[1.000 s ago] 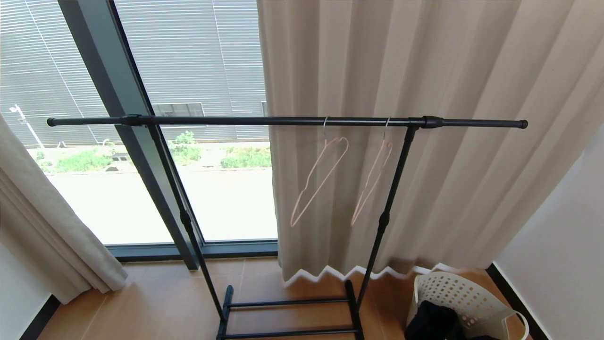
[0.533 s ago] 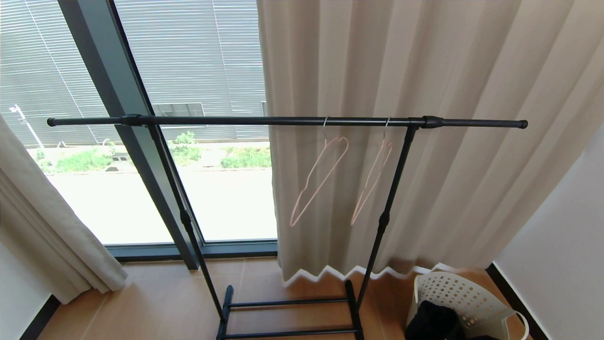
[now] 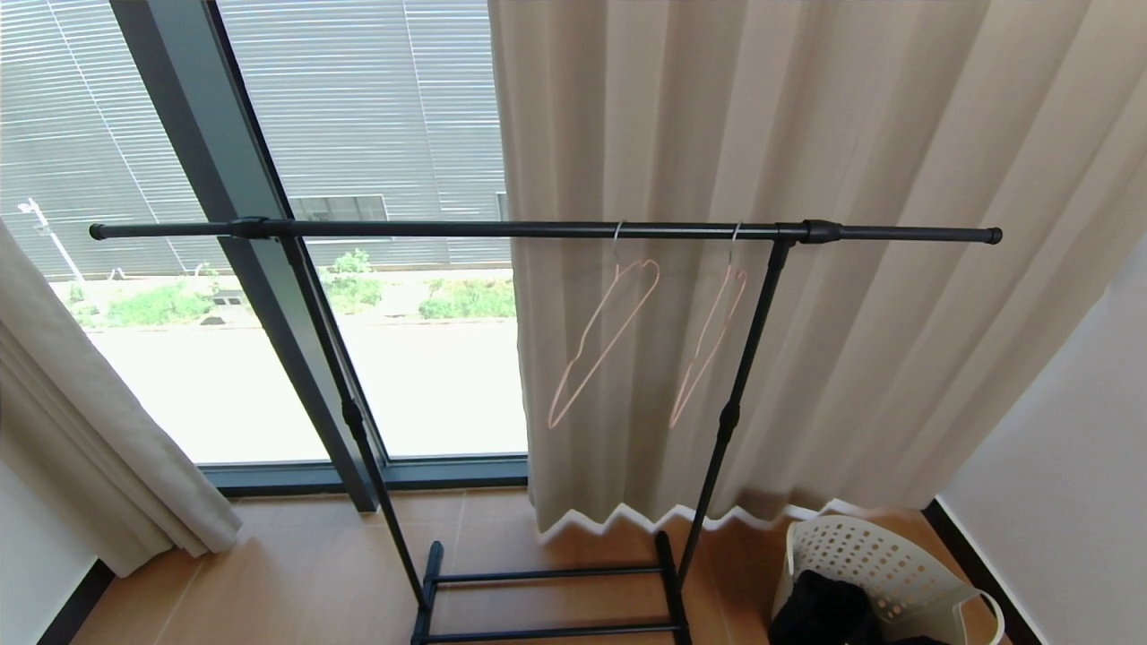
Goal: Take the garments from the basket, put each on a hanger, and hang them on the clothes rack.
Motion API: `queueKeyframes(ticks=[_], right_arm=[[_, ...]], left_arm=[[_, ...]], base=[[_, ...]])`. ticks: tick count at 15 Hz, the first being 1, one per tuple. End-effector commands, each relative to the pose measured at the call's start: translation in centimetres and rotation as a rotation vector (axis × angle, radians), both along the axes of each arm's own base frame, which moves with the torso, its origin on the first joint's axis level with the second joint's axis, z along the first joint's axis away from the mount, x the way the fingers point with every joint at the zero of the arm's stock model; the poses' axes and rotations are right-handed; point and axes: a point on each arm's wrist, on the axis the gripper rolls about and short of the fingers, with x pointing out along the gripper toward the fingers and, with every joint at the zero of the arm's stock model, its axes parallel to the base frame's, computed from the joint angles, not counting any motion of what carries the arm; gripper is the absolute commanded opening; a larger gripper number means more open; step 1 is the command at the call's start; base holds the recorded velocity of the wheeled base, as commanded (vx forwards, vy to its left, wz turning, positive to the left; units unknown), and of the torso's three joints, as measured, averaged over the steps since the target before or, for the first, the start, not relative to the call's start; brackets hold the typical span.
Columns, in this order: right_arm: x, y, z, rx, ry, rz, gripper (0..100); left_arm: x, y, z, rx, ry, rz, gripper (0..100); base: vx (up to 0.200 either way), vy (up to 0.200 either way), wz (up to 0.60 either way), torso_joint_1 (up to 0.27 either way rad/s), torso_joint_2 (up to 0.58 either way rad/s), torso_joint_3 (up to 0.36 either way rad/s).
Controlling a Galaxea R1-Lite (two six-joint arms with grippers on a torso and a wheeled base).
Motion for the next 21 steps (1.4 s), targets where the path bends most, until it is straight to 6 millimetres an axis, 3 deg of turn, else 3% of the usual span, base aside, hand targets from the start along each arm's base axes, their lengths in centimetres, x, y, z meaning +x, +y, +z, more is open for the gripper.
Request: queueKeyframes(ticks=[1, 21], right_arm=[[0.0, 0.0, 0.0, 0.001, 0.0, 0.0, 100], [0.0, 0.01, -0.01, -0.012, 0.001, 0.005, 100]], left_arm=[[0.01, 0.0, 0.0, 0.001, 0.001, -0.001, 100], [0.0, -0.06, 0.06, 0.016, 0.003, -0.031, 100]], base=[[0.0, 0.0, 0.0, 0.0, 0.0, 0.0], [0.0, 0.0, 0.0, 0.0, 0.0, 0.0]])
